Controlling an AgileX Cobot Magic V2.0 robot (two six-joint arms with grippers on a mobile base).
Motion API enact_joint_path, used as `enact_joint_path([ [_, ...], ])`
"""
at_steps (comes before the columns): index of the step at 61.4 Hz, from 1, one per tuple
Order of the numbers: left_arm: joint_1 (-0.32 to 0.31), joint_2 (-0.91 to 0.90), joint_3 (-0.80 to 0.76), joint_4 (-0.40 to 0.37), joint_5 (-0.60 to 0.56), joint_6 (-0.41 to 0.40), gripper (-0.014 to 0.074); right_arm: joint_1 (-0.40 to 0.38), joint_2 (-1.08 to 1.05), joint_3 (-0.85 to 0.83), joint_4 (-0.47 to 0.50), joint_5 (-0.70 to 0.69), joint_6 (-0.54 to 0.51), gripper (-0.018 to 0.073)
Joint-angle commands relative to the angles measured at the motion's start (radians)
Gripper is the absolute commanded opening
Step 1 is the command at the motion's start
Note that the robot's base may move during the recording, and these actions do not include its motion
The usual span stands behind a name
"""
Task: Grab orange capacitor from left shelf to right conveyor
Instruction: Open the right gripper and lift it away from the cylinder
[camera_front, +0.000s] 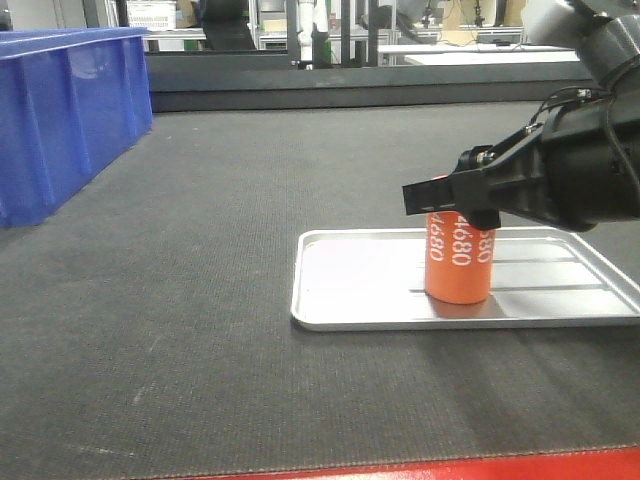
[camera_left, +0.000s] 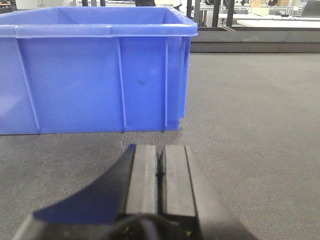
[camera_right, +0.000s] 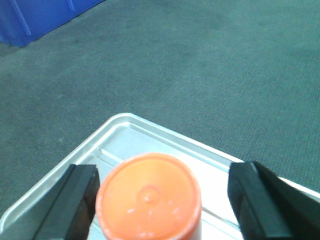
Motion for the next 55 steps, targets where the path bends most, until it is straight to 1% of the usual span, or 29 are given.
enact_joint_path([
  [1,-0.005,-0.01,0.026,-0.006,-0.09,-0.004,-0.0125,-0.005,-0.029,-0.029,0.016,-0.089,-0.011,0.0624],
  [11,-0.005,-0.01,0.026,-0.006,-0.09,-0.004,-0.0125,-0.005,-0.041,-0.029,0.016,-0.171,-0.011,0.0624],
  [16,-0.005,-0.01,0.026,-0.006,-0.09,-0.004,-0.0125,-0.005,-0.066,-0.029,0.016,-0.182,-0.011,0.0624],
  [25,-0.005,-0.01,0.026,-0.006,-0.09,-0.004,-0.0125,-0.005,-0.158,-0.029,0.016,-0.154,-0.01,0.0623],
  [34,-0.005,-0.01,0.026,-0.006,-0.09,-0.004,-0.0125,-0.005,-0.293,-0.029,0.016,-0.059,-0.006,0.061],
  [38,-0.005,-0.01,0.026,-0.006,-0.09,-0.004,-0.0125,-0.005,-0.361,-0.029,0.016,-0.01,-0.006,0.0565],
  [42,-0.005,-0.01,0.026,-0.006,-0.09,-0.004,-0.0125,-0.005,-0.429,-0.029,0.016,0.041,-0.005,0.0494],
  [48,-0.005,-0.01,0.026,-0.006,-0.09,-0.004,-0.0125,-0.005,-0.522,-0.029,0.016,0.122,-0.005,0.0358],
  [55,-0.005,-0.01,0.026,-0.006,-0.09,-0.004,-0.0125,-0.005,-0.618,-0.028,0.016,0.243,0.02,0.0169],
])
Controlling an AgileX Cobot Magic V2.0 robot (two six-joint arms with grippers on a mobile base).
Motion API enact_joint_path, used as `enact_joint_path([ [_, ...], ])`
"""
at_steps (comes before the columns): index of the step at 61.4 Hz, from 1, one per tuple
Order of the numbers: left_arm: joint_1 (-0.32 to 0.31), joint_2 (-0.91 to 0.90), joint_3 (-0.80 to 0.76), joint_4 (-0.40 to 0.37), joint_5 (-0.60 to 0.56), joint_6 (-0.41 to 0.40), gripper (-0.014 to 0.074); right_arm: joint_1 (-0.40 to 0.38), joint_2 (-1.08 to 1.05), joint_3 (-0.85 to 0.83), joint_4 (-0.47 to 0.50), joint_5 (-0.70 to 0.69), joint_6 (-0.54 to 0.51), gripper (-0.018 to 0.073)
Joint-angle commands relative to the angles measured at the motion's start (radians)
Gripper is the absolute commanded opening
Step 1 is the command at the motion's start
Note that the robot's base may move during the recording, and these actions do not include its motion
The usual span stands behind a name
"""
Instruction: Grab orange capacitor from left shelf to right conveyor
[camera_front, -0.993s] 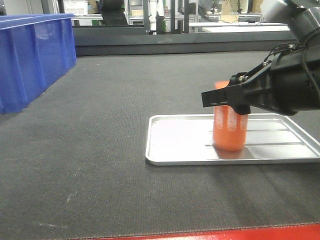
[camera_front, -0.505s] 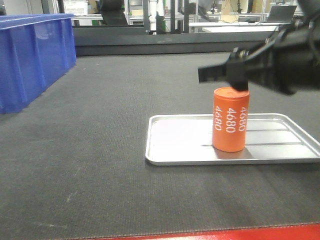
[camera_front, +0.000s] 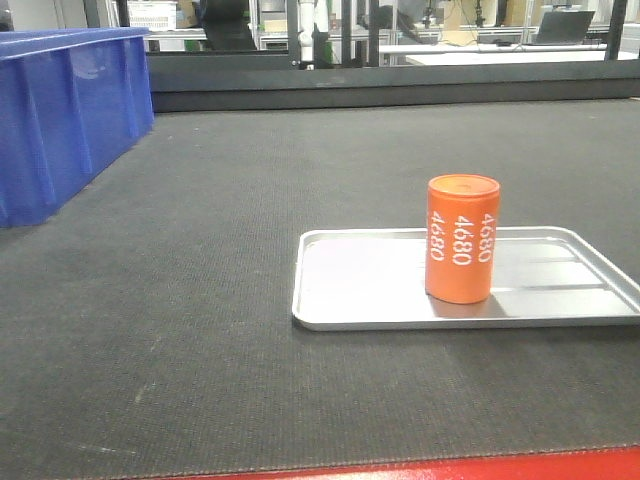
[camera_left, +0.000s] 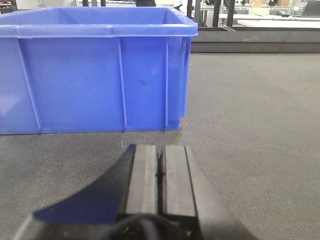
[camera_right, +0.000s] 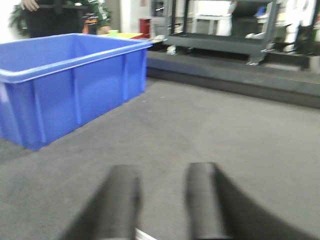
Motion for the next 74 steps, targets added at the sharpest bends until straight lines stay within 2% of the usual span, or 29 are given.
enact_joint_path([
  [1,-0.005,-0.01,0.026,-0.006,-0.09,-0.004,-0.0125,-0.005,-0.084,-0.028,0.016,0.025,0.017,0.0148],
  [6,-0.005,-0.01,0.026,-0.006,-0.09,-0.004,-0.0125,-0.005,-0.14,-0.027,0.016,0.103,0.026,0.0035],
  [12,-0.005,-0.01,0.026,-0.006,-0.09,-0.004,-0.0125,-0.005,-0.196,-0.027,0.016,0.144,0.025,0.005],
  [47,-0.005,-0.01,0.026,-0.006,-0.09,-0.004,-0.0125,-0.018,-0.242,-0.026,0.016,0.162,0.022,0.005],
  [54,-0.005,-0.01,0.026,-0.006,-0.09,-0.004,-0.0125,-0.042,-0.338,-0.026,0.016,0.257,0.022,0.005],
  [67,-0.005,-0.01,0.026,-0.006,-0.09,-0.004,-0.0125,-0.085,-0.6,-0.003,0.016,0.546,0.022,0.005],
  [74,-0.005,-0.01,0.026,-0.006,-0.09,-0.004,-0.0125,-0.112,-0.74,0.061,0.016,0.58,0.022,0.005],
])
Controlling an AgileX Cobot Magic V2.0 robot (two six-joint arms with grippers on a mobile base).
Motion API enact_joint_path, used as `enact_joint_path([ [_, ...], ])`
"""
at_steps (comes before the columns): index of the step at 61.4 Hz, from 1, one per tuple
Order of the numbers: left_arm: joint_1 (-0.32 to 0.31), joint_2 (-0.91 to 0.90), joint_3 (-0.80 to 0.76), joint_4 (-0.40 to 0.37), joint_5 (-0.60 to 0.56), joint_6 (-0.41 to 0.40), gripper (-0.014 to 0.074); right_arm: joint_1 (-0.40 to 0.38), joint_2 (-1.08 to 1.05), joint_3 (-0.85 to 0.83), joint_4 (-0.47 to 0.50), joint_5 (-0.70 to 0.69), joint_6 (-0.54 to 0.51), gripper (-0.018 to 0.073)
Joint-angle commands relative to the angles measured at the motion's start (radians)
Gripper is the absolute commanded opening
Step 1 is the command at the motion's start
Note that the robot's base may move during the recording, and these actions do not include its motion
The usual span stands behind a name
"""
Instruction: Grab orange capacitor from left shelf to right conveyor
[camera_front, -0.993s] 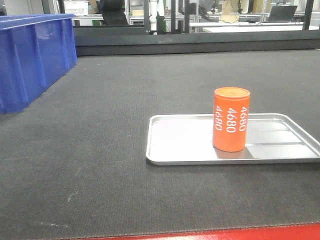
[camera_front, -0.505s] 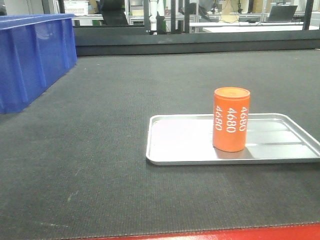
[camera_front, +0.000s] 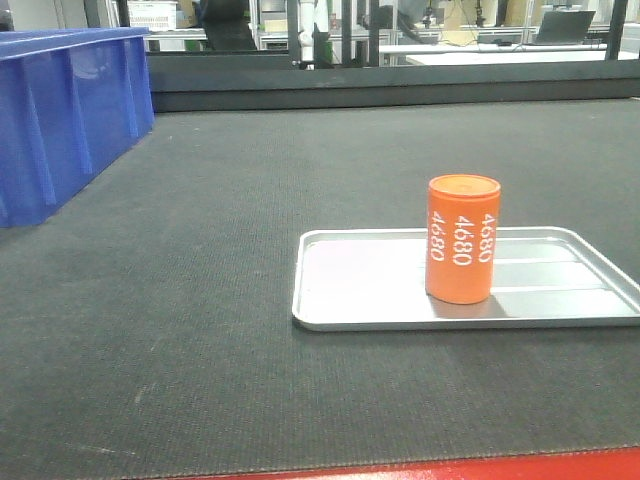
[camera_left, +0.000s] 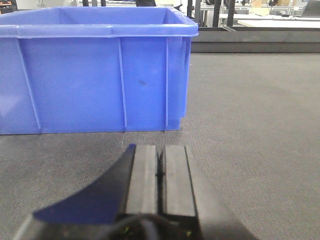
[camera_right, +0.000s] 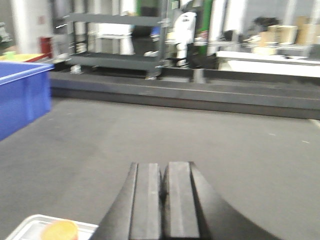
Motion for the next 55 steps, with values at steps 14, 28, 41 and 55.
enact_joint_path([
  [14,-0.005,-0.01,0.026,-0.006,-0.09,-0.004,-0.0125,-0.098,-0.244,0.239,0.022,-0.167,0.065,0.005],
  [28,-0.005,-0.01,0.026,-0.006,-0.09,-0.004,-0.0125,-0.139,-0.293,0.394,0.028,-0.304,0.099,0.005],
  [41,-0.005,-0.01,0.026,-0.006,-0.09,-0.004,-0.0125,-0.139,-0.292,0.394,0.028,-0.277,0.097,0.005],
  [55,-0.005,-0.01,0.026,-0.006,-0.09,-0.004,-0.0125,-0.177,-0.292,0.394,0.071,-0.272,0.08,0.005],
])
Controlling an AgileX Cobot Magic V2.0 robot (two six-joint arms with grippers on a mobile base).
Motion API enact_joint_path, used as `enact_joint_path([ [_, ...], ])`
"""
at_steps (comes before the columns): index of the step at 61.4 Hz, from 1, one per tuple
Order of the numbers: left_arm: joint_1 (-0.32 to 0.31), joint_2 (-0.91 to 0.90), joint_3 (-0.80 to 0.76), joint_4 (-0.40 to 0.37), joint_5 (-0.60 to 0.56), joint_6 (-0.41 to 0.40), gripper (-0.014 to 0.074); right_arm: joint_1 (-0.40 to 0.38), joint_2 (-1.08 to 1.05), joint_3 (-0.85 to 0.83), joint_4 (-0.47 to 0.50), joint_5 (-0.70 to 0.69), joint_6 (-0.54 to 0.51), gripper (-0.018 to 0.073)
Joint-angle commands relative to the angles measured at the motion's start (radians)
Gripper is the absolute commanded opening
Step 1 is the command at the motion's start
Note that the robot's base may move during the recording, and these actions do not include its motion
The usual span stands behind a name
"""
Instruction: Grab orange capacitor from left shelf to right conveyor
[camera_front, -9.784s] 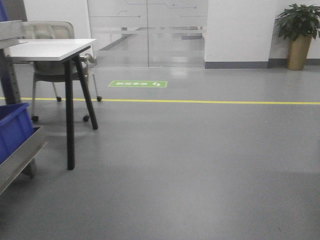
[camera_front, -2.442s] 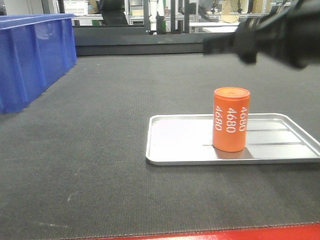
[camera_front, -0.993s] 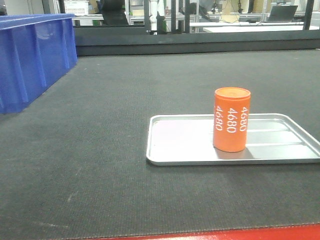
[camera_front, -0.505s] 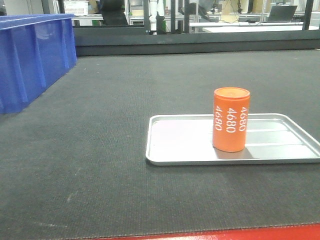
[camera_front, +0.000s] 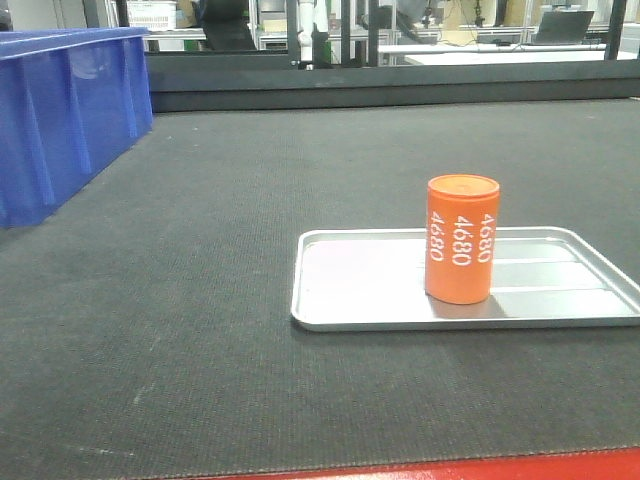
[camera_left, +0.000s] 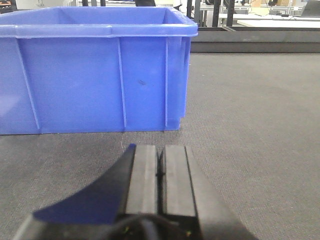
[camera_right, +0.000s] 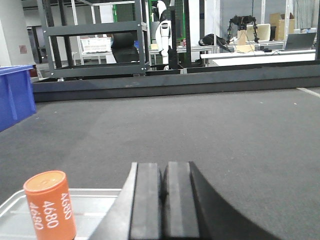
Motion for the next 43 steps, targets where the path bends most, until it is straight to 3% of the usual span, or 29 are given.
enact_joint_path([
  [1,-0.005,-0.01,0.026,-0.006,-0.09,-0.004,-0.0125,-0.03,-0.001,-0.022,0.046,-0.084,-0.027,0.005],
  [12,-0.005,-0.01,0.026,-0.006,-0.09,-0.004,-0.0125,-0.045,-0.002,-0.022,0.209,-0.124,-0.222,0.005],
  [17,-0.005,-0.01,0.026,-0.006,-0.09,-0.004,-0.0125,-0.045,-0.003,-0.022,0.254,-0.125,-0.265,0.005],
  [43,-0.005,-0.01,0.026,-0.006,-0.09,-0.004,-0.0125,-0.045,-0.022,-0.022,0.249,-0.13,-0.271,0.005],
])
